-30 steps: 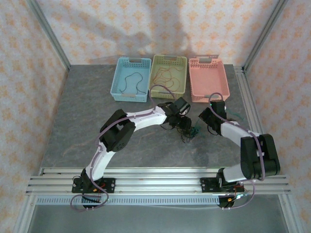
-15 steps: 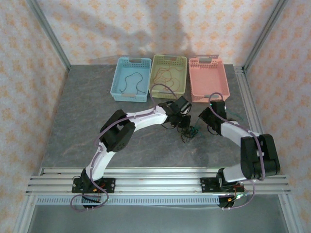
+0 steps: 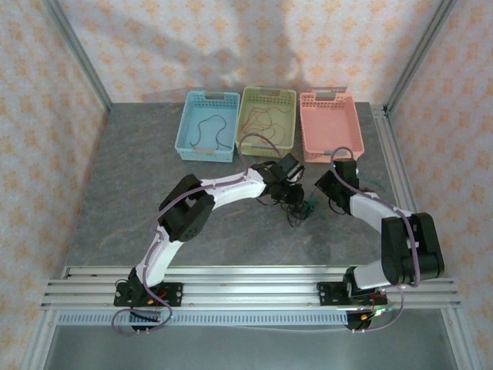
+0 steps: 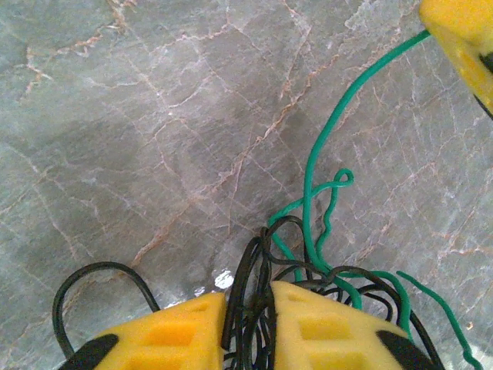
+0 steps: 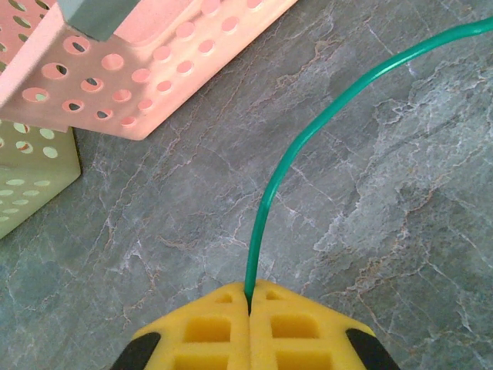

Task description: Untangle the cables

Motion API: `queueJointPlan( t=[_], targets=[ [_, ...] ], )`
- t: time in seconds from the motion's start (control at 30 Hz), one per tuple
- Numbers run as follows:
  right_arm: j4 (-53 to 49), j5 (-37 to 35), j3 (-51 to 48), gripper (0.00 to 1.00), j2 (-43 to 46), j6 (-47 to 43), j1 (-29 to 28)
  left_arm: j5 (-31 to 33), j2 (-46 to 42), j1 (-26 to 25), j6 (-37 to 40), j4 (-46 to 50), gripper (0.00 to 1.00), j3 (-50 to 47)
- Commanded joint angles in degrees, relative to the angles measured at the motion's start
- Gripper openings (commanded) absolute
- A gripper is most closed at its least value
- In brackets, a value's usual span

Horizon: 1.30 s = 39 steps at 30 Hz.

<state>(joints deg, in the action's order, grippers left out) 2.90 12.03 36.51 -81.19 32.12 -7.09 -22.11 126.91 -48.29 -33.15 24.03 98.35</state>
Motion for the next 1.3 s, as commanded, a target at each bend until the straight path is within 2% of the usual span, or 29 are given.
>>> queueJointPlan(
  t=[0.0, 0.1, 0.33, 0.43, 0.63, 0.77, 0.9, 0.97, 1.07, 1.27],
  targets=[
    [0.1, -0.03, 1.46, 0.0, -0.45, -0.04, -0.47, 0.01, 1.41, -0.44, 0.37, 1.38, 0.13, 1.59],
    [0.16, -0.06, 1.54, 0.0, -0.47, -0.08, -0.44, 0.91, 0.75, -0.49, 0.44, 1.31, 0.0, 1.09],
    [-0.33, -0.77, 1.47, 0.0, -0.24, -0.05, -0.42, 8.94, -7.74, 1.32, 2.21, 2.26, 0.0, -5.62],
    [-0.81, -1.75, 1.37, 0.0, 0.28, -0.06, -0.47, 10.15, -16.65, 6.12, 1.35, -0.28, 0.0, -14.87],
    [-1.61, -4.02, 0.93, 0.0, 1.52, 0.19, -0.46, 13.42, -41.53, 20.99, -1.05, -1.44, 0.0, -35.83],
    [-2.93, -7.54, 0.34, 0.0, 3.1, 0.71, -0.44, 16.4, -58.59, 32.0, -1.81, 4.39, 0.0, -44.2],
    [-3.44, -10.22, -0.54, 0.0, 5.2, 1.31, -0.47, 21.88, -71.75, 40.84, 0.21, 14.22, 0.0, -45.4],
    [-3.95, -12.32, -1.12, 0.0, 6.51, 1.74, -0.47, 29.47, -78.62, 41.27, -1.14, 15.45, 0.0, -47.26],
    [-4.69, -15.23, -2.07, 0.0, 8.61, 2.39, -0.23, 36.72, -86.92, 42.29, -3.05, 14.94, 0.0, -50.22],
    [-5.5, -18.69, -3.56, 0.0, 11.17, 3.68, 0.45, 43.38, -92.54, 43.85, -4.79, 16.41, 0.0, -51.48]
  ],
)
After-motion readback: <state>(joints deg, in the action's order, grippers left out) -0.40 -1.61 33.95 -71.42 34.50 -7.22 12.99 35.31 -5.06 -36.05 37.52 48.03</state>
